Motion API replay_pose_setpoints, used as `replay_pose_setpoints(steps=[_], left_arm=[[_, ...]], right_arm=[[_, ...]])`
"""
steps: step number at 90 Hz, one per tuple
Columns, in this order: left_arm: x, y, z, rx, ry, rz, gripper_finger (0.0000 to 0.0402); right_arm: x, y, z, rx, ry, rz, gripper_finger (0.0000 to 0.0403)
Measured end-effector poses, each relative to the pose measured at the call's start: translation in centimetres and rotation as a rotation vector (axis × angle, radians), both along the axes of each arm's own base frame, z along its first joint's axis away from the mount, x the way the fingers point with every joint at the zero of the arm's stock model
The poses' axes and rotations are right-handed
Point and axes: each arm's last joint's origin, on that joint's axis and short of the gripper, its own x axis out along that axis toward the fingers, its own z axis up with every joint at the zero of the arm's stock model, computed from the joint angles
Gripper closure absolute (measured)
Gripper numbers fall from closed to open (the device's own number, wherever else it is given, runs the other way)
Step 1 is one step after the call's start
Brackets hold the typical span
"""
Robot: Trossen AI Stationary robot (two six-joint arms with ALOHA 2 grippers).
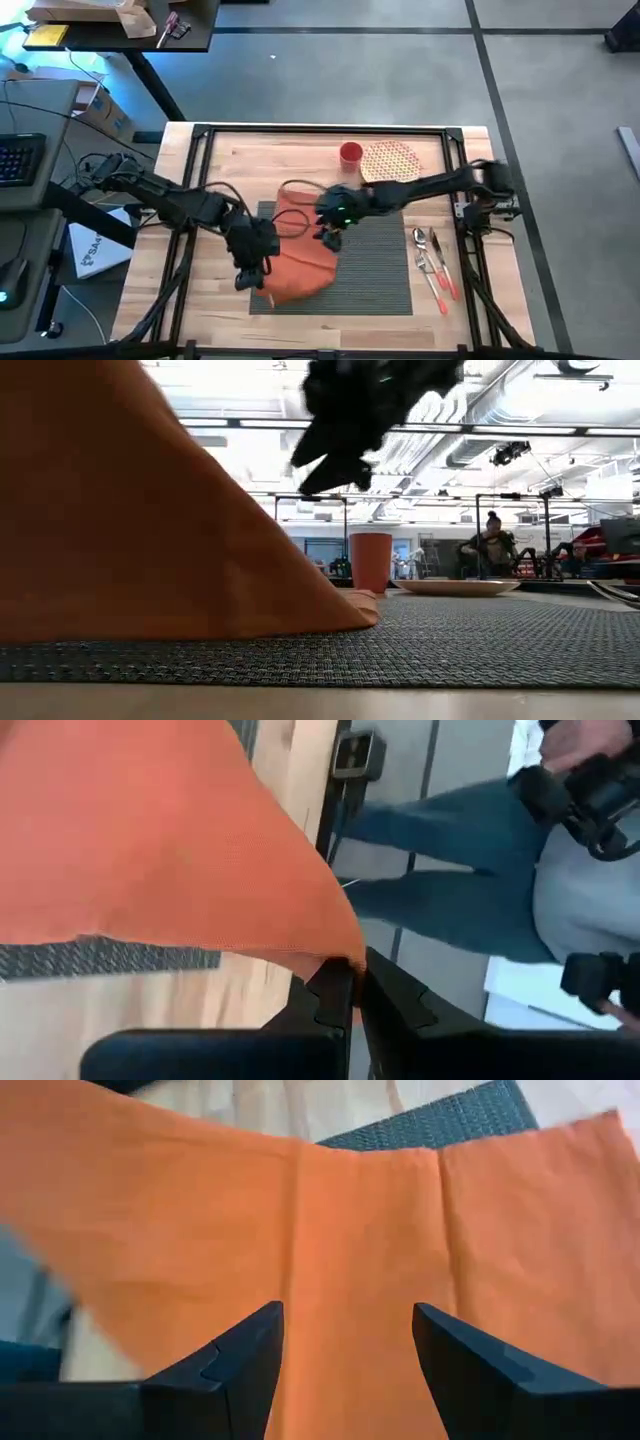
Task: Set table place
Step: Fold the orange table napkin
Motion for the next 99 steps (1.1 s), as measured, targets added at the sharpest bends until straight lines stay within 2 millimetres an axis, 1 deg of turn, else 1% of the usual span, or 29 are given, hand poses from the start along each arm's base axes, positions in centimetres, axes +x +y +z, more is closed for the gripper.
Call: replay_pose_setpoints(steps=[14,22,31,38,47,58,65,69,75,79,86,89,99], left_arm=[[-0.3,-1.8,-0.8,0.011,0.044,-0.039,0.0401],[-0.6,-2.5,-1.0,0.013,0.057,-0.048,0.0401],[-0.8,-3.0,-1.1,0.031,0.066,-0.032,0.0401],[-0.9,-3.2,-1.1,0.048,0.056,-0.027,0.0401],[-1.0,-3.4,-1.1,0.061,0.051,-0.021,0.0401],[-1.1,-3.6,-1.1,0.074,0.043,-0.020,0.0401],[-1.2,-3.7,-1.1,0.077,0.041,-0.023,0.0401],[-1.2,-3.7,-1.2,0.079,0.043,-0.020,0.0401],[-1.3,-3.8,-1.2,0.075,0.051,-0.012,0.0401],[-1.3,-3.9,-1.2,0.069,0.065,-0.006,0.0401],[-1.6,-3.7,-0.9,0.062,0.080,0.000,0.0401],[-1.8,-3.6,-0.8,0.066,0.088,0.007,0.0401],[-2.7,-2.7,0.1,0.102,0.074,0.062,0.0401]], right_arm=[[4.2,-3.1,-2.1,-0.078,0.020,-0.087,0.0197],[6.0,-5.1,-3.3,-0.127,0.022,-0.122,0.0197],[7.7,-7.0,-4.4,-0.157,0.015,-0.120,0.0199],[8.5,-8.2,-5.5,-0.158,0.022,-0.102,0.0207],[9.2,-9.1,-7.0,-0.137,0.038,-0.067,0.0225],[9.7,-9.1,-8.6,-0.117,0.053,-0.006,0.0256],[9.7,-9.1,-9.3,-0.127,0.066,0.017,0.0286],[9.6,-9.0,-9.4,-0.131,0.073,0.029,0.0313],[9.4,-8.8,-9.1,-0.143,0.084,0.047,0.0367],[9.2,-8.6,-8.6,-0.148,0.098,0.057,0.0388],[8.7,-8.2,-6.9,-0.152,0.118,0.059,0.0398],[8.4,-8.0,-5.9,-0.157,0.122,0.063,0.0400],[6.6,-7.4,-2.8,-0.164,0.163,0.091,0.0403]])
